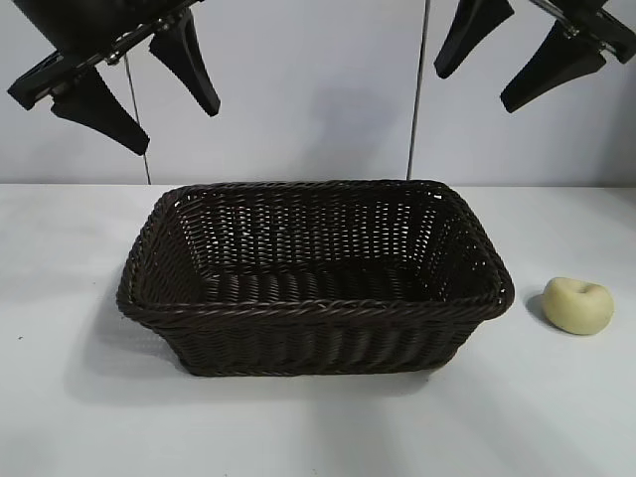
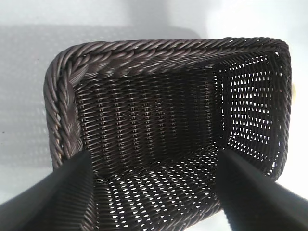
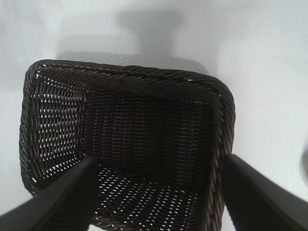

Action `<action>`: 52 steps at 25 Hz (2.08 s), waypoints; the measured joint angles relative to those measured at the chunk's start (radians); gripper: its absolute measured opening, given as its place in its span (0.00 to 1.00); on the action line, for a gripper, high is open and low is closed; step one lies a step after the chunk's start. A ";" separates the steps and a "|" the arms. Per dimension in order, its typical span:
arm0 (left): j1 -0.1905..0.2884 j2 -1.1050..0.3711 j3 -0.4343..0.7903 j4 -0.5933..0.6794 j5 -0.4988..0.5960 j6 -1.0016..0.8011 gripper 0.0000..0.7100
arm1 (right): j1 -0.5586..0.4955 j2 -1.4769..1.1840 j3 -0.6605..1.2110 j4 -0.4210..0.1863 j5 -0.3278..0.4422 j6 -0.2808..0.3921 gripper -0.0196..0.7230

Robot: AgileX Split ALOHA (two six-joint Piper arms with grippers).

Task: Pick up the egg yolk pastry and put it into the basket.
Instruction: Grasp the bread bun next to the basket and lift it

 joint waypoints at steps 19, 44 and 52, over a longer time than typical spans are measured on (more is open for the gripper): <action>0.000 0.000 0.000 -0.001 -0.005 0.000 0.74 | -0.134 0.060 0.000 -0.304 0.108 0.100 0.72; 0.000 0.000 0.000 0.002 -0.005 0.000 0.74 | -0.134 0.389 0.000 -0.384 0.154 0.150 0.72; 0.000 0.000 0.000 0.002 -0.006 0.000 0.74 | -0.134 0.431 0.000 -0.394 0.116 0.175 0.69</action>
